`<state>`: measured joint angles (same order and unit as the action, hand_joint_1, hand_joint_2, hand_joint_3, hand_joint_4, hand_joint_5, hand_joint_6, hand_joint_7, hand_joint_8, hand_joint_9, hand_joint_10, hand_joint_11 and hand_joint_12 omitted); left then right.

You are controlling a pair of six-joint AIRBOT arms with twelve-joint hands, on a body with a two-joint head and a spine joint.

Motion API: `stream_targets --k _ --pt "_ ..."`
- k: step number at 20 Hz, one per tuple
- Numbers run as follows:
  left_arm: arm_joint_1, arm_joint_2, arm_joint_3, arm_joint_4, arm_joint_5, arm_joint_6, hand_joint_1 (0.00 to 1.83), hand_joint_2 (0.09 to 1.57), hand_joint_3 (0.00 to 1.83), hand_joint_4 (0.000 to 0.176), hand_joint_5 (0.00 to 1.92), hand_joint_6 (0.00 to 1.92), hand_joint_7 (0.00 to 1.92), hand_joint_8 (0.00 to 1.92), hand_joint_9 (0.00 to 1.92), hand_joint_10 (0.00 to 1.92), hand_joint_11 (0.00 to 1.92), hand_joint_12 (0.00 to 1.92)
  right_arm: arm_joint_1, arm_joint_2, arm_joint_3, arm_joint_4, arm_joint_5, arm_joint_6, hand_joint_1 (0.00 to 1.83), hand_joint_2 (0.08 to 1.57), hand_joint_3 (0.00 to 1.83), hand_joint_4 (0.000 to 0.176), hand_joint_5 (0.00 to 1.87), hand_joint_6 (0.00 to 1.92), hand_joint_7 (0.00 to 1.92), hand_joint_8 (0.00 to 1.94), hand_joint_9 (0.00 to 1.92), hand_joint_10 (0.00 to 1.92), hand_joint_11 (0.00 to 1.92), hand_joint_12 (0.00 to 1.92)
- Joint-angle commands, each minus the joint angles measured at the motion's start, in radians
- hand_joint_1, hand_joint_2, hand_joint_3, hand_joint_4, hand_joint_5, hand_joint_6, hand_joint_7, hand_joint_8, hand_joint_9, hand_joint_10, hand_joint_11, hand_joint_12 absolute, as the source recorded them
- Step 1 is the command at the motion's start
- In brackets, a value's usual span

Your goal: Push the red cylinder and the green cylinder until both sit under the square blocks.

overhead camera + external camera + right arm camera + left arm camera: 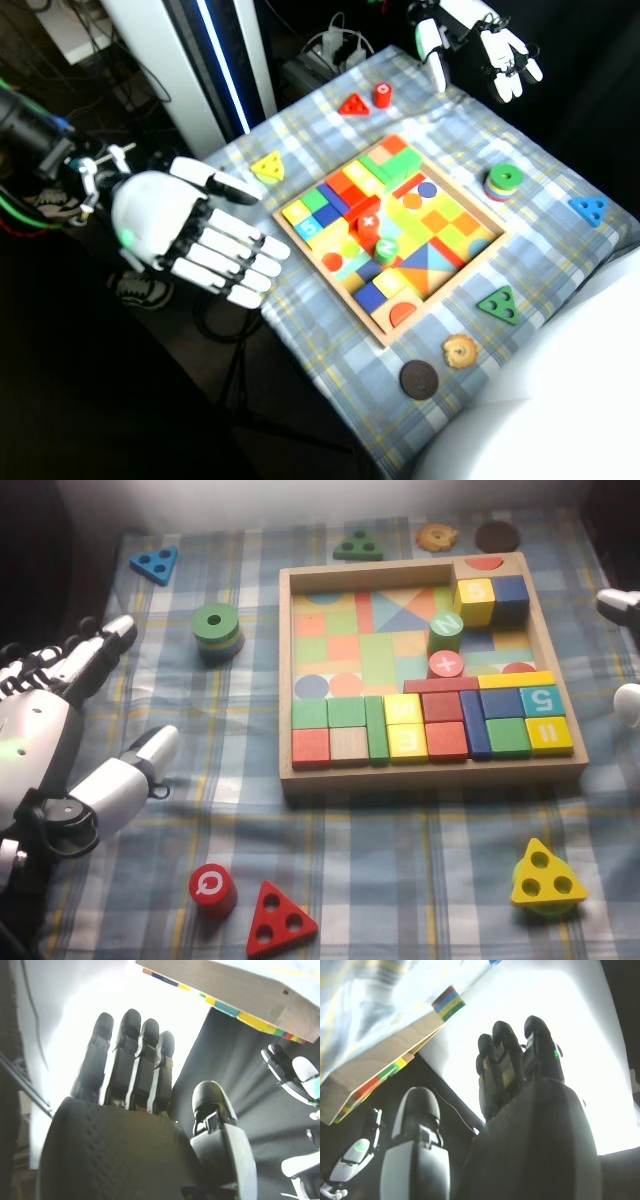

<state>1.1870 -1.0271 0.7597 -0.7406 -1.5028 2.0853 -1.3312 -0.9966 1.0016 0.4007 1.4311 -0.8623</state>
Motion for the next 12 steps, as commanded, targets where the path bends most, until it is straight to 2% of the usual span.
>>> stream_targets --k 1,2,4,6,8,9,10,11,12 --pt "-0.010 -0.004 0.004 0.051 -0.112 -0.004 0.49 1.27 0.01 0.089 0.18 0.00 0.39 0.00 0.37 0.01 0.00 0.41 0.011 0.013 0.007 -0.017 0.096 0.013 0.11 1.29 0.00 0.098 0.29 0.00 0.37 0.00 0.37 0.00 0.16 0.22" --pt "-0.009 -0.003 0.003 0.050 -0.113 -0.004 0.48 1.28 0.01 0.078 0.19 0.00 0.37 0.00 0.37 0.01 0.00 0.41 0.011 0.017 0.007 -0.021 0.092 0.014 0.12 1.28 0.00 0.099 0.28 0.00 0.36 0.00 0.34 0.00 0.14 0.21" --pt "-0.006 -0.003 0.002 0.049 -0.113 -0.005 0.51 1.28 0.00 0.073 0.20 0.00 0.37 0.00 0.39 0.01 0.00 0.51 0.011 0.023 0.006 -0.026 0.088 0.015 0.15 1.28 0.00 0.097 0.29 0.00 0.34 0.00 0.32 0.00 0.13 0.20" --pt "-0.006 -0.004 0.002 0.049 -0.111 -0.005 0.52 1.27 0.00 0.058 0.23 0.01 0.39 0.01 0.40 0.01 0.00 0.56 0.029 0.032 0.011 -0.045 0.081 0.022 0.12 1.26 0.00 0.124 0.29 0.00 0.36 0.01 0.30 0.00 0.12 0.19" --pt "-0.006 -0.004 0.002 0.048 -0.111 -0.005 0.54 1.27 0.00 0.058 0.24 0.00 0.40 0.00 0.40 0.00 0.00 0.54 0.059 0.034 0.036 -0.089 0.043 0.062 0.06 1.22 0.00 0.122 0.32 0.01 0.37 0.00 0.27 0.00 0.11 0.18" --pt "-0.006 -0.004 0.002 0.048 -0.109 -0.005 0.54 1.27 0.00 0.054 0.25 0.00 0.40 0.00 0.41 0.01 0.00 0.54 0.091 0.034 0.060 -0.135 0.000 0.095 0.02 1.22 0.00 0.098 0.33 0.01 0.34 0.00 0.24 0.00 0.10 0.17" --pt "-0.006 -0.004 0.002 0.048 -0.109 -0.005 0.55 1.27 0.00 0.054 0.25 0.00 0.40 0.00 0.42 0.01 0.00 0.57 0.116 0.035 0.072 -0.163 -0.029 0.106 0.00 1.20 0.00 0.109 0.34 0.01 0.32 0.00 0.21 0.00 0.08 0.16" --pt "-0.006 -0.004 0.002 0.047 -0.109 -0.005 0.56 1.27 0.00 0.048 0.27 0.01 0.40 0.00 0.42 0.01 0.00 0.58 0.159 0.039 0.092 -0.214 -0.088 0.113 0.00 1.17 0.00 0.095 0.33 0.00 0.24 0.00 0.13 0.00 0.03 0.13" --pt "-0.006 -0.004 0.002 0.047 -0.108 -0.005 0.59 1.27 0.00 0.040 0.28 0.00 0.40 0.00 0.40 0.00 0.00 0.47 0.201 0.041 0.108 -0.261 -0.145 0.114 0.00 1.11 0.00 0.078 0.36 0.01 0.13 0.00 0.02 0.00 0.00 0.02"
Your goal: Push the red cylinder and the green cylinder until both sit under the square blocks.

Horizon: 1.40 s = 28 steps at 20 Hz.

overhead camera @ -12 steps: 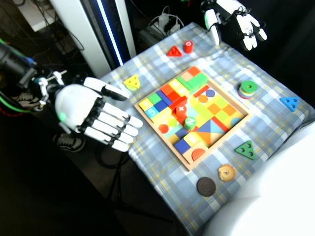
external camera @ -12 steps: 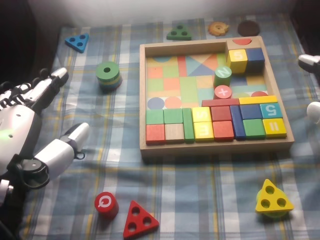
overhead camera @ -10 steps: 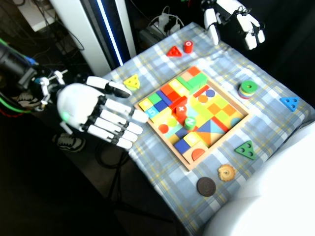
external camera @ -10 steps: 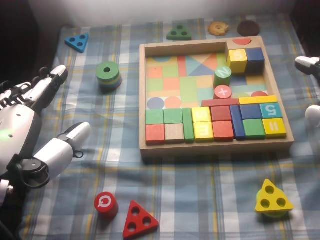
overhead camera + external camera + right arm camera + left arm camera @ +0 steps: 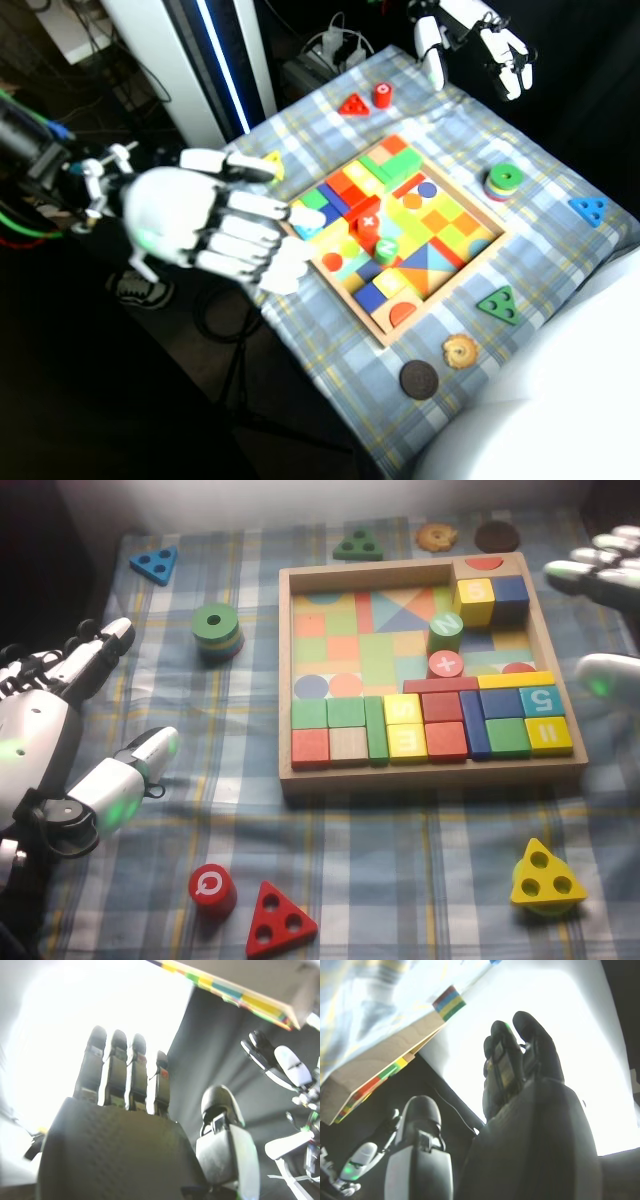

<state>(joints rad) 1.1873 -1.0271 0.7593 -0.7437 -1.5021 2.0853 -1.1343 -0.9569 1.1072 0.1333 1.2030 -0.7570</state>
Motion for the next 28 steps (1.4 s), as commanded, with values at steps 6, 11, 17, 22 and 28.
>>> stream_targets --k 6,11,17,22,28 --pt "-0.007 -0.007 0.005 0.051 -0.105 -0.005 0.52 1.28 0.00 0.061 0.28 0.00 0.40 0.00 0.42 0.00 0.00 0.54 0.140 -0.032 0.089 -0.218 -0.111 0.150 0.00 0.95 0.00 0.079 0.39 0.00 0.00 0.00 0.00 0.00 0.00 0.00" --pt "-0.007 -0.010 0.004 0.051 -0.105 -0.005 0.49 1.29 0.00 0.066 0.28 0.00 0.38 0.00 0.39 0.01 0.00 0.49 0.192 -0.082 0.133 -0.275 -0.189 0.149 0.00 0.94 0.00 0.059 0.43 0.01 0.00 0.00 0.00 0.00 0.00 0.00" --pt "-0.008 -0.010 0.003 0.052 -0.104 -0.005 0.54 1.29 0.00 0.042 0.29 0.00 0.42 0.00 0.42 0.01 0.00 0.54 0.211 -0.117 0.165 -0.306 -0.246 0.149 0.00 0.94 0.00 0.062 0.44 0.01 0.00 0.00 0.00 0.00 0.00 0.00" --pt "-0.007 -0.009 0.003 0.051 -0.103 -0.005 0.53 1.30 0.00 0.046 0.29 0.01 0.40 0.00 0.42 0.00 0.00 0.50 0.211 -0.131 0.168 -0.316 -0.265 0.149 0.00 0.92 0.00 0.106 0.42 0.00 0.00 0.00 0.00 0.00 0.00 0.00" --pt "-0.006 -0.009 0.001 0.051 -0.104 -0.005 0.53 1.30 0.00 0.049 0.28 0.00 0.37 0.00 0.39 0.00 0.00 0.41 0.208 -0.134 0.171 -0.331 -0.298 0.149 0.00 0.91 0.00 0.114 0.41 0.00 0.00 0.00 0.00 0.00 0.00 0.00"
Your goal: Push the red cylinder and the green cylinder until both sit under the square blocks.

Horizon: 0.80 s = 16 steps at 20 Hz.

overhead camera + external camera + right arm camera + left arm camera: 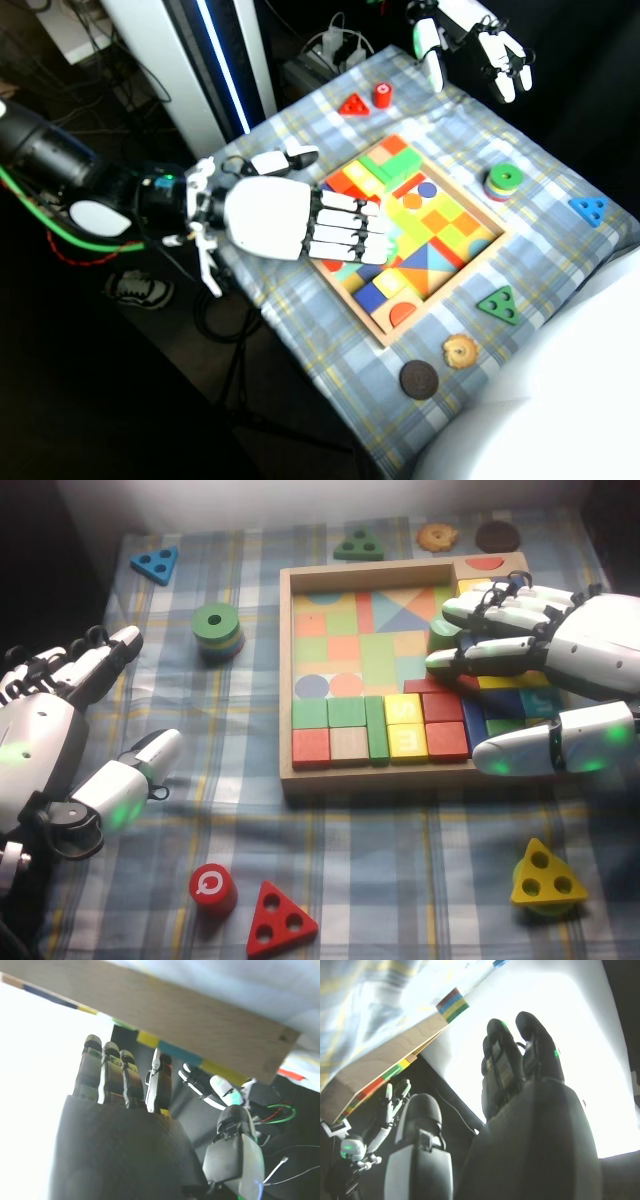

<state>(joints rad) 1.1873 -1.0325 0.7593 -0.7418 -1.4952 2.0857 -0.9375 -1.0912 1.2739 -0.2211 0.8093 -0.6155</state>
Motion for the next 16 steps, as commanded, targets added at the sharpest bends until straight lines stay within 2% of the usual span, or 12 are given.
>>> stream_targets --k 1,2,3,4,6,7,8,10,12,13,15,16 --pt "-0.005 -0.004 0.001 0.049 -0.111 -0.005 0.52 1.31 0.00 0.046 0.28 0.00 0.39 0.00 0.40 0.00 0.00 0.45 0.010 0.000 0.004 0.023 0.093 0.008 0.00 0.91 0.00 0.106 0.42 0.01 0.00 0.00 0.00 0.00 0.00 0.00" --pt "-0.004 -0.004 0.000 0.049 -0.111 -0.005 0.53 1.31 0.00 0.044 0.29 0.00 0.39 0.00 0.40 0.00 0.00 0.48 0.008 0.002 0.003 0.023 0.089 0.008 0.00 0.90 0.00 0.120 0.41 0.00 0.00 0.00 0.00 0.00 0.00 0.00" --pt "-0.002 -0.004 0.000 0.049 -0.111 -0.005 0.54 1.31 0.00 0.033 0.30 0.00 0.39 0.00 0.40 0.00 0.00 0.50 0.007 0.004 0.002 0.023 0.082 0.006 0.00 0.89 0.00 0.121 0.43 0.01 0.00 0.00 0.00 0.00 0.00 0.00" --pt "-0.002 -0.003 0.000 0.048 -0.111 -0.005 0.55 1.30 0.00 0.039 0.30 0.00 0.39 0.00 0.40 0.00 0.00 0.47 0.007 0.008 -0.003 0.023 0.074 0.000 0.00 0.91 0.00 0.118 0.43 0.01 0.00 0.00 0.00 0.00 0.00 0.00" --pt "-0.001 -0.003 0.000 0.048 -0.111 -0.005 0.57 1.29 0.00 0.031 0.30 0.00 0.41 0.01 0.41 0.00 0.00 0.47 0.006 0.023 -0.015 0.023 0.063 -0.010 0.00 0.90 0.00 0.124 0.43 0.00 0.00 0.00 0.00 0.00 0.00 0.00" --pt "-0.001 -0.003 0.000 0.048 -0.111 -0.005 0.57 1.29 0.00 0.026 0.31 0.00 0.43 0.01 0.42 0.01 0.00 0.54 0.004 0.034 -0.020 0.024 0.060 -0.012 0.00 0.90 0.00 0.124 0.43 0.00 0.00 0.00 0.00 0.00 0.00 0.00" --pt "-0.001 -0.003 -0.001 0.047 -0.111 -0.005 0.57 1.29 0.00 0.025 0.32 0.00 0.43 0.00 0.42 0.01 0.00 0.58 0.001 0.046 -0.028 0.027 0.058 -0.022 0.00 0.91 0.00 0.116 0.44 0.01 0.00 0.00 0.00 0.00 0.00 0.00" --pt "0.000 -0.002 -0.001 0.047 -0.110 -0.005 0.58 1.29 0.00 0.023 0.33 0.01 0.44 0.00 0.42 0.01 0.00 0.61 -0.003 0.073 -0.059 0.048 0.053 -0.082 0.00 0.89 0.00 0.114 0.44 0.01 0.00 0.00 0.00 0.00 0.00 0.00" --pt "0.000 -0.002 -0.001 0.046 -0.110 -0.005 0.56 1.29 0.00 0.039 0.33 0.00 0.42 0.00 0.41 0.00 0.00 0.62 -0.012 0.104 -0.103 0.085 0.053 -0.169 0.00 0.91 0.00 0.100 0.43 0.00 0.00 0.00 0.00 0.00 0.00 0.00" --pt "0.000 -0.002 -0.001 0.046 -0.109 -0.005 0.56 1.29 0.00 0.039 0.33 0.00 0.42 0.00 0.41 0.00 0.00 0.62 -0.014 0.111 -0.112 0.090 0.053 -0.176 0.00 0.91 0.00 0.100 0.43 0.00 0.00 0.00 0.00 0.00 0.00 0.00" --pt "0.002 -0.002 -0.001 0.045 -0.109 -0.005 0.57 1.29 0.00 0.033 0.33 0.00 0.43 0.00 0.42 0.00 0.00 0.62 -0.022 0.117 -0.119 0.099 0.053 -0.176 0.00 0.93 0.01 0.068 0.44 0.00 0.00 0.00 0.00 0.00 0.00 0.00" --pt "0.003 -0.002 -0.001 0.045 -0.109 -0.005 0.59 1.29 0.00 0.035 0.34 0.00 0.44 0.00 0.42 0.00 0.00 0.64 -0.032 0.121 -0.121 0.110 0.054 -0.176 0.00 0.93 0.01 0.078 0.43 0.00 0.00 0.00 0.00 0.00 0.00 0.00"
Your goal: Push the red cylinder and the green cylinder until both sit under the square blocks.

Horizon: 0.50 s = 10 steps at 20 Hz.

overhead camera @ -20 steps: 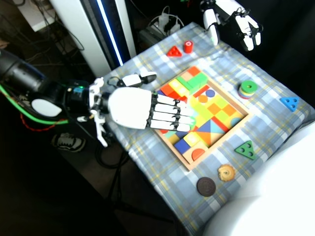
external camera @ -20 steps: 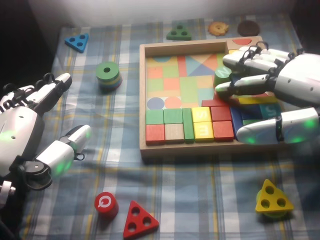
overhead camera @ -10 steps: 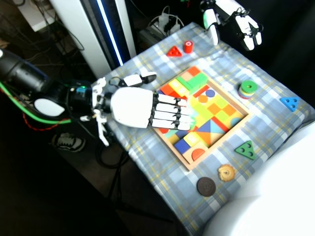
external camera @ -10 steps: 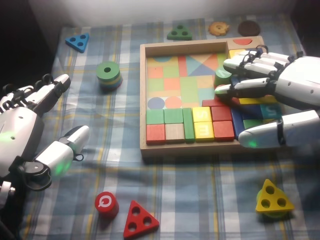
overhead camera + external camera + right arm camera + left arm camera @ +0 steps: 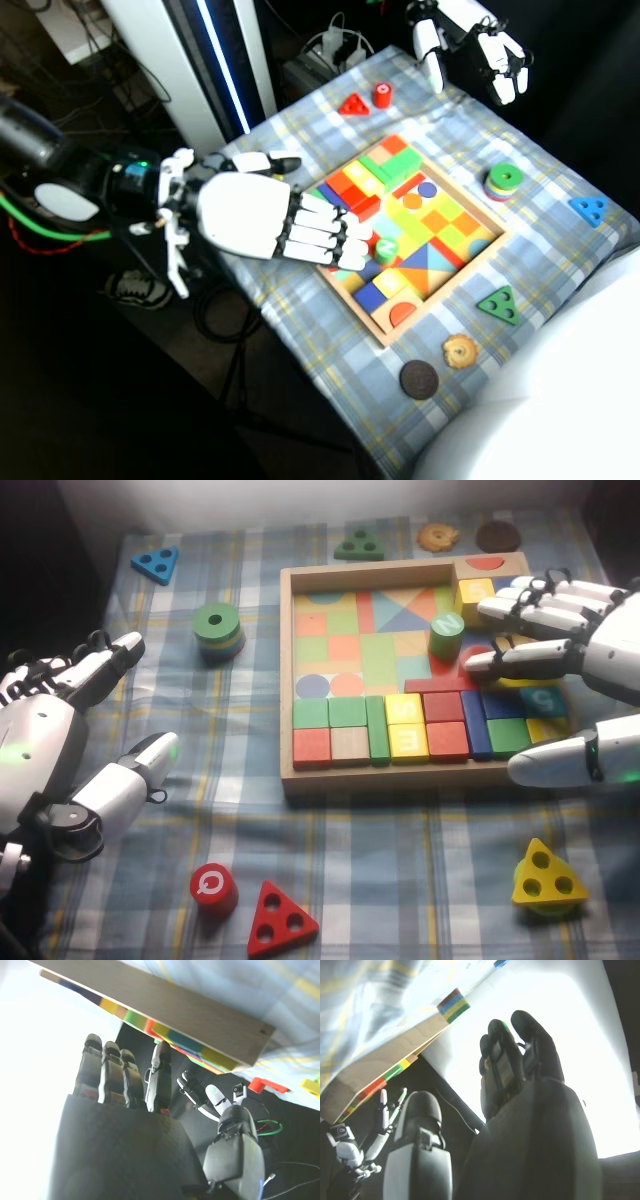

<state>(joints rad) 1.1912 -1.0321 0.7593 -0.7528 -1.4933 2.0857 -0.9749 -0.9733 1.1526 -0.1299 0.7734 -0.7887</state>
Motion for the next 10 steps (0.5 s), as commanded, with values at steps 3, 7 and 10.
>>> stream_targets --k 3,7,10 --pt "-0.001 -0.002 -0.001 0.054 -0.108 -0.005 0.56 1.29 0.00 0.042 0.31 0.00 0.43 0.00 0.42 0.01 0.00 0.63 -0.013 0.010 -0.005 0.044 0.103 -0.003 0.00 0.93 0.00 0.060 0.44 0.00 0.00 0.00 0.00 0.00 0.00 0.00" --pt "0.000 -0.003 -0.001 0.052 -0.106 -0.005 0.54 1.30 0.00 0.036 0.31 0.00 0.42 0.00 0.41 0.00 0.00 0.52 -0.018 0.019 -0.006 0.061 0.118 -0.004 0.00 0.92 0.00 0.079 0.43 0.00 0.00 0.00 0.00 0.00 0.00 0.00" --pt "0.001 -0.003 -0.001 0.052 -0.106 -0.005 0.55 1.30 0.00 0.040 0.29 0.00 0.39 0.00 0.39 0.00 0.00 0.44 -0.022 0.028 -0.008 0.069 0.118 -0.005 0.00 0.90 0.00 0.073 0.43 0.00 0.00 0.00 0.00 0.00 0.00 0.00"
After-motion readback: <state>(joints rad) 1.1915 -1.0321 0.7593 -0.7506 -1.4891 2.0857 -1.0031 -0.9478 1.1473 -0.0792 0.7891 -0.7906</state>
